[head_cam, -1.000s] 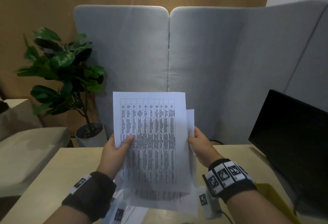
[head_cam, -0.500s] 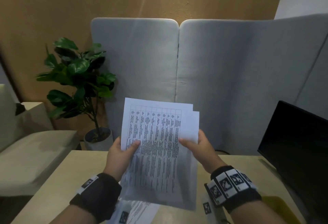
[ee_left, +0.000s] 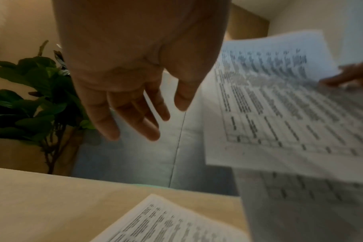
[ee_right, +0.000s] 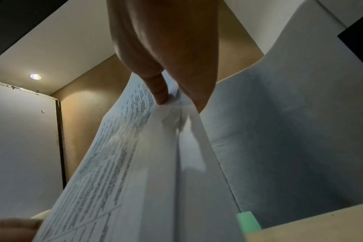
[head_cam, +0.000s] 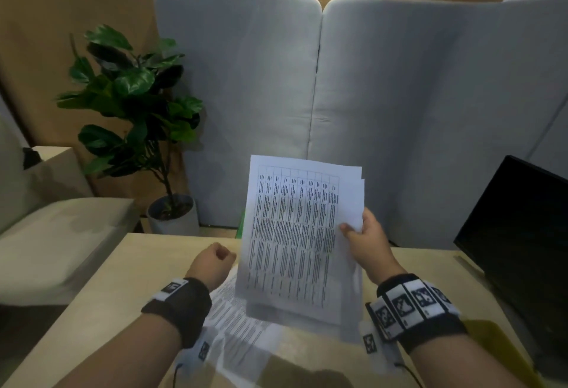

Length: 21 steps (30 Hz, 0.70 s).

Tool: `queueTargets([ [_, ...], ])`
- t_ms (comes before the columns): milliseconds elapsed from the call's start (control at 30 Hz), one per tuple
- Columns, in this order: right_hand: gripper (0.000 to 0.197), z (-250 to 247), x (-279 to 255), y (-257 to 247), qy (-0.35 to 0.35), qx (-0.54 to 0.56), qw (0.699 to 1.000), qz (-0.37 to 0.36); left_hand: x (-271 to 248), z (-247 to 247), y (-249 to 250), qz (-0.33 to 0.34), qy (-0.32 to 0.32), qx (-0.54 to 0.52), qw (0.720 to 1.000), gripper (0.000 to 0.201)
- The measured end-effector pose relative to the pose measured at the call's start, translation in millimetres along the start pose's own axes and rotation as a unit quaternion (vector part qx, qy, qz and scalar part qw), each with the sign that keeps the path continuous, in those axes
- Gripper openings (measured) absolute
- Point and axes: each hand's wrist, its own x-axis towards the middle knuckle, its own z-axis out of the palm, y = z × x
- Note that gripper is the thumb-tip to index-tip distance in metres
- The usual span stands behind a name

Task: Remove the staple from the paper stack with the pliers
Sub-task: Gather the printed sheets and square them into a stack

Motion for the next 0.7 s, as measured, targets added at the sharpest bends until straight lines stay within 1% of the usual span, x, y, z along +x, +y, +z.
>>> queueTargets([
  [67, 0.033, 2.8, 0.5, 1.3, 0.004, -0.005, 1.0, 0.007, 13.5, 6.1, -12.1, -0.017, -0.048, 0.105, 0.993, 0.015],
  [133, 0.033, 5.0, -0.1, 1.4, 0.008, -0.001, 1.0, 0.009, 24.7, 12.8, -22.0, -0.035, -0.083, 0.172, 0.981, 0.017],
  [333, 0.035, 8.0, 1.2, 5.0, 0.027, -0.003, 1.0, 0.012, 50.7, 36.5, -52.4, -0.106, -0.146, 0.28, 0.943, 0.036],
  [467, 0.032, 3.7, 1.3, 12.3, 0.042, -0.009, 0.999, 0.027, 63.8, 49.2, -72.0, -0.143, -0.164, 0.307, 0.926, 0.04],
  [533, 0.034, 1.8, 0.9, 16.3, 0.048, -0.004, 0.998, 0.037, 69.0, 52.7, -78.3, -0.156, -0.166, 0.325, 0.918, 0.044],
  [700, 0.033, 2.1, -0.8, 24.6, 0.053, -0.001, 0.997, 0.051, 77.5, 60.0, -90.6, -0.171, -0.149, 0.353, 0.908, 0.072],
])
